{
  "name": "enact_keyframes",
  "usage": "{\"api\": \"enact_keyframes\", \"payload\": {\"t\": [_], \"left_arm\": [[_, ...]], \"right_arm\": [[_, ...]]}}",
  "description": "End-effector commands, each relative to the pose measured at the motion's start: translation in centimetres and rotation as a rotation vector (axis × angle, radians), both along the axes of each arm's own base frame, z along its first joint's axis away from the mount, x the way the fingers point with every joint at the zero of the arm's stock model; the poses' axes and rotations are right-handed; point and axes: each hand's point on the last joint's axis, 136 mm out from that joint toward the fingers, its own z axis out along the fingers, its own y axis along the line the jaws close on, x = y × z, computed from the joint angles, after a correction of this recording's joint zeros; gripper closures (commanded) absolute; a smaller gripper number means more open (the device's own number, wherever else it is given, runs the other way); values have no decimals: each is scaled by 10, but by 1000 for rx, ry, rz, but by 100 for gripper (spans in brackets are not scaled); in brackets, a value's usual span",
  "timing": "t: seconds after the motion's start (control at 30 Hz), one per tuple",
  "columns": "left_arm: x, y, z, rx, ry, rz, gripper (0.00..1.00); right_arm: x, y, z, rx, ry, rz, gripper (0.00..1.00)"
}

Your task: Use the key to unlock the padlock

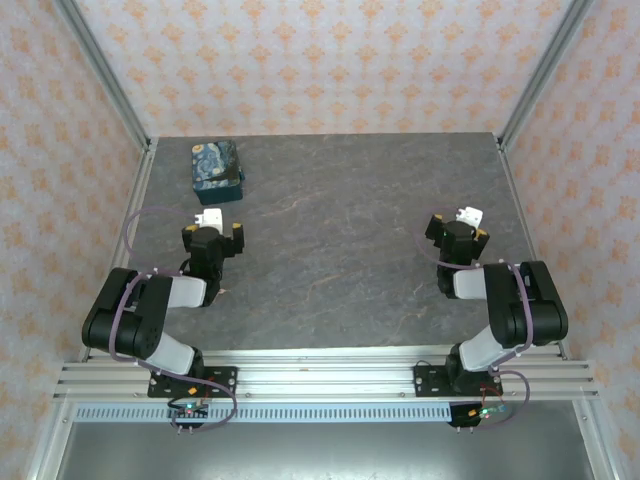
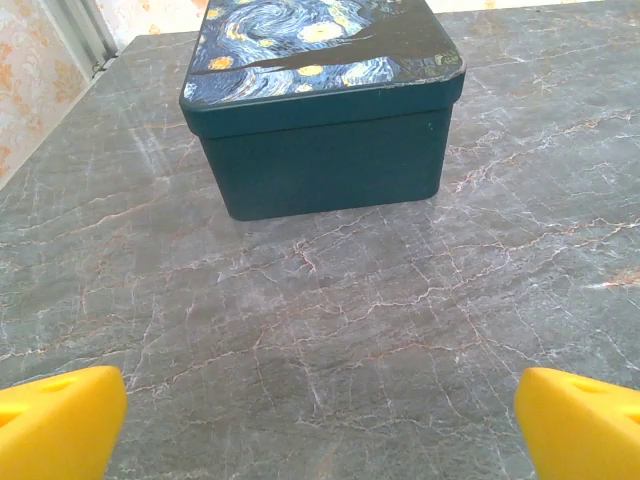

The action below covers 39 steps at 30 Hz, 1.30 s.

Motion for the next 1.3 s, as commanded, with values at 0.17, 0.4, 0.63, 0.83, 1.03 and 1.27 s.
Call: {"api": "enact_keyframes", "payload": {"t": [0.17,0.4,0.63,0.83,1.03,1.27], "left_arm": [[13,12,13,-28,-17,24,0],[15,13,12,-49,-11,10,0],[17,7,15,-55,4,-30,0],[17,13,48,-60,27,4,0],[20,28,88,-160,-12,129,0],[50,58,96,-270,178,362,0]], "right_arm": [[-1,-1,10,8,-46,-18,1],[0,-1,10,10,-44,-18,1],[-1,-1,10,15,-46,-14,1],[-2,3,25,17,-48,19,1],[-6,-5,55,34,-16,-42,1],[-20,14,89,344,-83,-47,1]]}}
